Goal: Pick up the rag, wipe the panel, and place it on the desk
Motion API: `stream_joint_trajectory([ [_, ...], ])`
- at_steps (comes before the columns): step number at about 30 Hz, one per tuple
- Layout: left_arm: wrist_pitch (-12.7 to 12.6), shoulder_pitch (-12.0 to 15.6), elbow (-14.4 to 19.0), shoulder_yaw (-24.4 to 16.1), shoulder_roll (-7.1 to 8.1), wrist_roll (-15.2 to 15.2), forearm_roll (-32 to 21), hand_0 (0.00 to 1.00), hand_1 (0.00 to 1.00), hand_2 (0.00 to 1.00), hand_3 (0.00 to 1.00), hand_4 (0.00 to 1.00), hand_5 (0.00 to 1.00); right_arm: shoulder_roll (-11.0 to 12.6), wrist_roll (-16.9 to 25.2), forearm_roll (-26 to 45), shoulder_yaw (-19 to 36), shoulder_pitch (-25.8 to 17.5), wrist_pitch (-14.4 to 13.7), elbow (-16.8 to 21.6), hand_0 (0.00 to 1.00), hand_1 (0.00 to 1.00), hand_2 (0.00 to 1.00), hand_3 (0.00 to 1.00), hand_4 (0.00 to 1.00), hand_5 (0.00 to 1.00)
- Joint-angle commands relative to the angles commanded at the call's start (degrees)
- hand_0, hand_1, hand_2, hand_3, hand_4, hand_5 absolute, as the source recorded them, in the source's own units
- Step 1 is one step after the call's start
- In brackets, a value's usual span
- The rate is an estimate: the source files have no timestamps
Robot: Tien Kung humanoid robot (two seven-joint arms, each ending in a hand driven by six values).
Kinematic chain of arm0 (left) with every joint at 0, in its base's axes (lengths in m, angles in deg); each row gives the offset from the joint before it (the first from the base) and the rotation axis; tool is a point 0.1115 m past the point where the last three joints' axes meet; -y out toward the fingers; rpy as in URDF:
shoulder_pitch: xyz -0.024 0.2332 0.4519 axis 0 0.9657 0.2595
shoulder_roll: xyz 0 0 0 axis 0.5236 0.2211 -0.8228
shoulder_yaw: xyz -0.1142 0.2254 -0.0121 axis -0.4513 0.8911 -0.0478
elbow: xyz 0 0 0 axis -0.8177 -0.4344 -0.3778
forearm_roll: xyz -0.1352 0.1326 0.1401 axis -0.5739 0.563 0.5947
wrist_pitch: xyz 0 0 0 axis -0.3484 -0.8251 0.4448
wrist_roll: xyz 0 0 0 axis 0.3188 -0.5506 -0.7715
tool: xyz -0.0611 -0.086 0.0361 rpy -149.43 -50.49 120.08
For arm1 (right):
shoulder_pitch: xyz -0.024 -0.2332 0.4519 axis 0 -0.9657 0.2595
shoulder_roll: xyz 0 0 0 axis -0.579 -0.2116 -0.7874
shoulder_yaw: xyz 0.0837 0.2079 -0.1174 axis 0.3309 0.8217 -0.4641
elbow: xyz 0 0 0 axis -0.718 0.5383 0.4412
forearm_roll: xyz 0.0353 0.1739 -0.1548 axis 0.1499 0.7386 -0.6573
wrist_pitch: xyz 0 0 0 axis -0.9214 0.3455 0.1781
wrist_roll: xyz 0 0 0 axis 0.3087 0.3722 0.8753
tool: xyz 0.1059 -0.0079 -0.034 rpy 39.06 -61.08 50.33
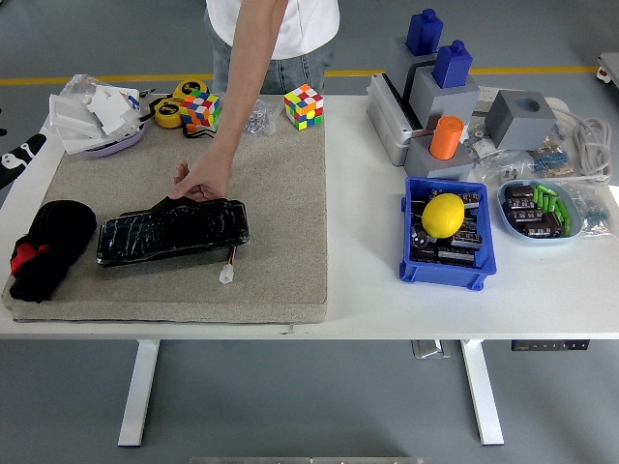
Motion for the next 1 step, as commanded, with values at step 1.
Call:
stream_joint_trajectory([
  [1,0.0,0.0,0.0,0.0,0.01,0.0,0.0,0.361,0.555,0.627,0.743,0.998,0.652,0.0,0.0,0.1,-0.1,0.0,0.0,0.0,0.745,0.646,0.692,0.592,0.96,0.581],
])
